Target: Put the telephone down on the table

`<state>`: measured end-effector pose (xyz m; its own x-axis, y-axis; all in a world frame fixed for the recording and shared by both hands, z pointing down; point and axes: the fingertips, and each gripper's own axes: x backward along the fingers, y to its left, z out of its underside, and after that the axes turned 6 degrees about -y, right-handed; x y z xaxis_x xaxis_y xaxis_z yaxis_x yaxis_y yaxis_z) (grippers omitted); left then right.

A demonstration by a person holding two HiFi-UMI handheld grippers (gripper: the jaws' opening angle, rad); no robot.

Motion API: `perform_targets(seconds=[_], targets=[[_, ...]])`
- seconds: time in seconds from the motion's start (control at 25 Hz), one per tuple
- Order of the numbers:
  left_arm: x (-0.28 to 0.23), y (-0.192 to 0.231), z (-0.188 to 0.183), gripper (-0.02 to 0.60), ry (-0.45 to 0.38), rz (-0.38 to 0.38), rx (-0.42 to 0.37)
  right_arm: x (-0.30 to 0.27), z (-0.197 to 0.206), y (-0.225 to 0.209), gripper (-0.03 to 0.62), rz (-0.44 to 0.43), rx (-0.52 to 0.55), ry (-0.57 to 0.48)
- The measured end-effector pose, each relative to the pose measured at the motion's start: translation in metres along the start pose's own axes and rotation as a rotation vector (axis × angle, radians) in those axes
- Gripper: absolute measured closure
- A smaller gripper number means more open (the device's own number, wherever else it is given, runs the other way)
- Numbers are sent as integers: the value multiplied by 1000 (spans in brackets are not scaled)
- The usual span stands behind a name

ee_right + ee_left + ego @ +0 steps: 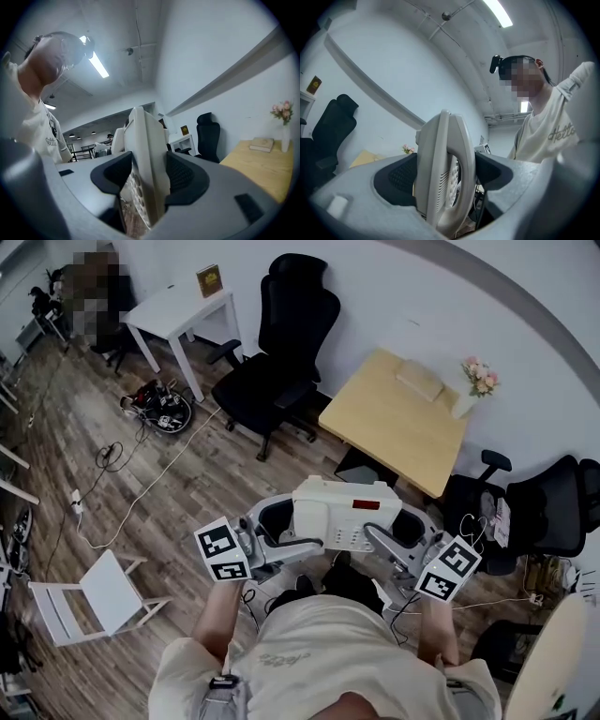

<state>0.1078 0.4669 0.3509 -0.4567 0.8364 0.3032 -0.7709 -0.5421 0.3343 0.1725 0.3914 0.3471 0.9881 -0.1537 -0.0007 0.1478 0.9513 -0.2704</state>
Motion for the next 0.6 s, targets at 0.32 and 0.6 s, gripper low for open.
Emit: perform_targets(seconds=[0.32, 0.6], targets=[[-1, 34, 0, 204, 4, -18, 25, -23, 3, -25, 379, -1, -17, 26], [-21, 70, -7, 204, 39, -42, 16, -39, -1, -65, 379, -19, -64, -8]])
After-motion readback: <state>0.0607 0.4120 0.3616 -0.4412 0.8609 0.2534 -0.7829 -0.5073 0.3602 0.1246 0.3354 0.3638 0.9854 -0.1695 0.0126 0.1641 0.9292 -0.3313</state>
